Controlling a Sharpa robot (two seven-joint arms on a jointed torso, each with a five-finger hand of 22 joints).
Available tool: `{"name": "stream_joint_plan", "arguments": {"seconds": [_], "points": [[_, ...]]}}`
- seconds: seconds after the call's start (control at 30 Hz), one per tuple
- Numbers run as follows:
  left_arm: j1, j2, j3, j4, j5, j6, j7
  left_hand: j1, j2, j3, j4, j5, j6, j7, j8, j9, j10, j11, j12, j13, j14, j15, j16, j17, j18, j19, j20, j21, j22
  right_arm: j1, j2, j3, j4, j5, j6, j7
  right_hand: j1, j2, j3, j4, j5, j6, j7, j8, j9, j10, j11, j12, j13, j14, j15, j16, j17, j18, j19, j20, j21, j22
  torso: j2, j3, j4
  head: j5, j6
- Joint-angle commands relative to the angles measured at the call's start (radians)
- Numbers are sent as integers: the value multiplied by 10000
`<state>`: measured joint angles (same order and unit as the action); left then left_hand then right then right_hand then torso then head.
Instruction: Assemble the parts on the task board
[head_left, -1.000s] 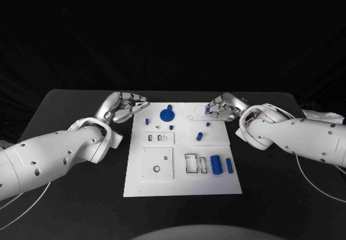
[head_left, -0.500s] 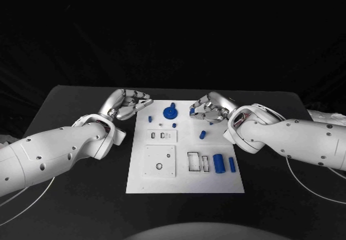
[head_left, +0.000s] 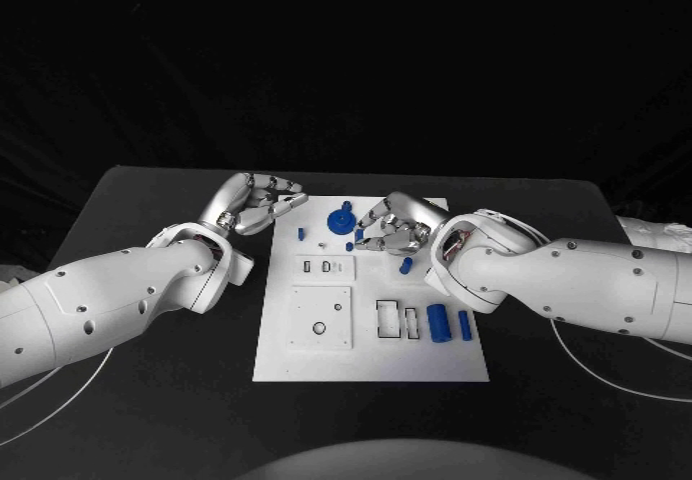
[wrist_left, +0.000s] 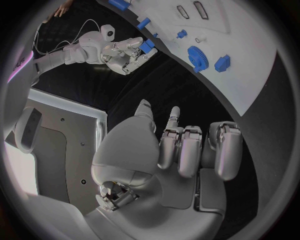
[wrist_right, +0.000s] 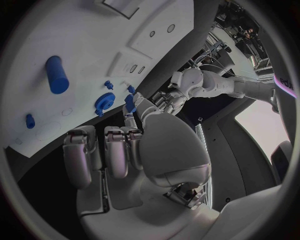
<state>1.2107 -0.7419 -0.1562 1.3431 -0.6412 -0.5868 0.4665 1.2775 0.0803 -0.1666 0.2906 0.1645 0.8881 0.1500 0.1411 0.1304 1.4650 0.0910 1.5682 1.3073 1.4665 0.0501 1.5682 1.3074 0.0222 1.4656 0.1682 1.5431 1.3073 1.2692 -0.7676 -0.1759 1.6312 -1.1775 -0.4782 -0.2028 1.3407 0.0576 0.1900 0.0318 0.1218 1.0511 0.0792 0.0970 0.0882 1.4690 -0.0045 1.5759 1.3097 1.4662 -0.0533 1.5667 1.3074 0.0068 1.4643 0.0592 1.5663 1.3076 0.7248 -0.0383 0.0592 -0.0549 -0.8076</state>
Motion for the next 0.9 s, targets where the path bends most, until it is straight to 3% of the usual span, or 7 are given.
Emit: {"name": "stream_joint_plan", "arguments": {"seconds": [0.03, 0.47, 0.63, 0.9], "points": [[1, 41, 7, 4, -34, 9, 148, -17, 86, -76, 1, 31, 25, 8, -65, 14, 1058, -66, 26, 2635, 1043, -90, 26, 2634, -33, 156, -71, -19, 2067, 2, 151, 4, 73, -497, 373, -985, 83, 10, -2, -65, 71, 208, 36, 37, 13, 1017, 89, -52, 2611, 1046, 111, 41, 2634, -68, 1065, 60, 45, 2632, 5, 2, 5, 2, -30], [1, 56, 8, 23, -34, 3, 148, -17, 86, -76, 1, 31, 25, 8, -65, 14, 1058, -66, 26, 2635, 1043, -90, 26, 2634, -33, 156, -71, -19, 2067, -98, 690, 3, -27, -802, 276, -1350, 53, -14, -14, -70, 168, 197, 77, -7, -5, 1017, 126, -52, 2611, 1046, 141, 41, 2634, -68, 1065, 90, 45, 2632, 14, 2, 4, 24, -92], [1, 41, 8, 36, -55, -5, 155, -17, 86, -76, 1, 31, 25, 8, -65, 14, 1058, -66, 26, 2635, 1043, -90, 26, 2634, -33, 156, -71, -19, 2067, -176, 777, 2, -101, -813, 369, -1369, 16, -5, -16, -54, 214, 191, 106, -34, -15, 1017, 151, -52, 2611, 1046, 163, 41, 2634, -68, 1065, 108, 45, 2632, 7, 0, -9, 176, -175], [2, 6, 9, 78, -74, -8, 152, -17, 86, -76, 1, 31, 25, 8, -65, 14, 1058, -66, 26, 2635, 1043, -90, 26, 2634, -33, 156, -71, -19, 2067, -330, 924, 0, -216, -966, 505, -1421, -25, -14, -25, -42, 246, 189, 140, -62, -26, 1017, 184, -52, 2611, 1046, 188, 41, 2634, -68, 1065, 131, 45, 2632, 14, 16, -18, 138, -215]]}}
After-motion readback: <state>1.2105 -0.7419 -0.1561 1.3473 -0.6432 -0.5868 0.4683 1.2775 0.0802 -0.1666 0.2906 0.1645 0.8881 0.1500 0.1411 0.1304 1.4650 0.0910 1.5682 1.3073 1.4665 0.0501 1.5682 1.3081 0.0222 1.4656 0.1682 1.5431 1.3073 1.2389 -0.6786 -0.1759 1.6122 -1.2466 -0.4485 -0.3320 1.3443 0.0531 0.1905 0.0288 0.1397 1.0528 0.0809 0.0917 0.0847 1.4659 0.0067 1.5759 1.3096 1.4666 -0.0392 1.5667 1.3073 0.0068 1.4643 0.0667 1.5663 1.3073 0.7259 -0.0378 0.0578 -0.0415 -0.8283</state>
